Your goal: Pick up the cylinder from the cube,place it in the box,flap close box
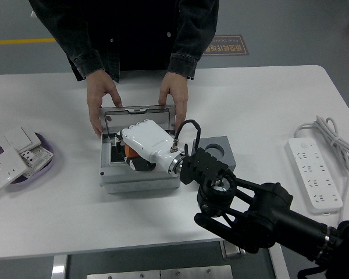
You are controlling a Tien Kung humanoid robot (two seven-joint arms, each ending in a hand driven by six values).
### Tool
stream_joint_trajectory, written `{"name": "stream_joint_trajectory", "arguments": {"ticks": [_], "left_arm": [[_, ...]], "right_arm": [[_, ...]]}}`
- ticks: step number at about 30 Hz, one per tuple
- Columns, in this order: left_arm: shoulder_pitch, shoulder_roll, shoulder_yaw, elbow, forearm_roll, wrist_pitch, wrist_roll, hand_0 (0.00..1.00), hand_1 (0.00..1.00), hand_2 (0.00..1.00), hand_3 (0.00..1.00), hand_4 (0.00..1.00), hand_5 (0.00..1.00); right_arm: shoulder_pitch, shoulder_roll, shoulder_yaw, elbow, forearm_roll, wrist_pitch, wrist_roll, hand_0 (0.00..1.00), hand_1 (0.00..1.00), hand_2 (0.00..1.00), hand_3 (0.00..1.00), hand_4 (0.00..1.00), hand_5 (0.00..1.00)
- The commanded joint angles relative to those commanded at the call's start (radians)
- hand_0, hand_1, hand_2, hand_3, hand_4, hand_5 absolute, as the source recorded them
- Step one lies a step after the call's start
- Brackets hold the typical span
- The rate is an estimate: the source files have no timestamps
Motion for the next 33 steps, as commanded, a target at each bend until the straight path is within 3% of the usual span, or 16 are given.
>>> {"name": "stream_joint_trajectory", "arguments": {"ticks": [2, 3, 8, 9, 14, 15, 20, 21, 28, 33], "left_arm": [[0.0, 0.0, 0.001, 0.0, -0.001, 0.0, 0.0, 0.636, 0.664, 0.582, 0.638, 0.721, 0.3], [0.0, 0.001, 0.001, 0.0, 0.0, 0.0, 0.0, 0.636, 0.663, 0.581, 0.638, 0.721, 0.301], [-0.002, 0.002, 0.001, 0.0, 0.0, -0.001, -0.001, 0.636, 0.663, 0.581, 0.638, 0.721, 0.301], [-0.002, 0.002, 0.001, 0.0, 0.0, -0.001, -0.001, 0.636, 0.663, 0.581, 0.637, 0.721, 0.302], [-0.001, 0.002, 0.003, 0.0, -0.001, -0.001, -0.001, 0.636, 0.663, 0.581, 0.637, 0.721, 0.302], [-0.001, 0.002, 0.004, 0.0, -0.002, -0.001, -0.001, 0.634, 0.662, 0.58, 0.636, 0.721, 0.301], [-0.002, 0.001, 0.008, 0.0, -0.005, -0.001, -0.003, 0.634, 0.662, 0.58, 0.636, 0.721, 0.301], [-0.002, 0.001, 0.01, 0.0, -0.007, -0.001, -0.004, 0.635, 0.662, 0.58, 0.636, 0.721, 0.302], [-0.004, 0.0, 0.023, 0.0, -0.016, -0.002, -0.01, 0.635, 0.662, 0.58, 0.635, 0.721, 0.301], [-0.001, -0.002, 0.035, 0.0, -0.028, -0.002, -0.015, 0.634, 0.661, 0.579, 0.635, 0.721, 0.3]], "right_arm": [[0.001, 0.0, 0.0, -0.005, 0.011, 0.011, -0.002, 0.138, 0.285, 0.362, 0.399, 0.002, 0.002], [0.002, 0.0, -0.001, -0.008, 0.016, 0.017, -0.003, 0.529, 0.53, 0.529, 0.588, 0.474, 0.002], [0.003, 0.0, 0.001, -0.019, 0.035, 0.044, -0.017, 0.529, 0.53, 0.529, 0.588, 0.474, 0.002], [0.003, 0.0, 0.002, -0.02, 0.037, 0.048, -0.02, 0.684, 0.663, 0.654, 0.684, 0.544, 0.002], [0.002, 0.0, 0.006, -0.024, 0.042, 0.054, -0.025, 0.684, 0.663, 0.654, 0.684, 0.544, 0.002], [0.001, 0.0, 0.006, -0.024, 0.044, 0.054, -0.025, 0.788, 0.692, 0.69, 0.696, 0.647, 0.305], [-0.001, 0.0, 0.008, -0.022, 0.049, 0.047, -0.019, 0.788, 0.692, 0.69, 0.696, 0.647, 0.305], [-0.001, 0.0, 0.008, -0.022, 0.051, 0.046, -0.017, 0.827, 0.709, 0.714, 0.732, 0.778, 0.382], [-0.006, 0.0, 0.013, -0.02, 0.073, 0.037, -0.004, 0.83, 0.706, 0.713, 0.741, 0.808, 0.408], [-0.018, -0.004, 0.011, 0.008, 0.205, 0.001, 0.057, 0.828, 0.698, 0.71, 0.741, 0.821, 0.409]]}}
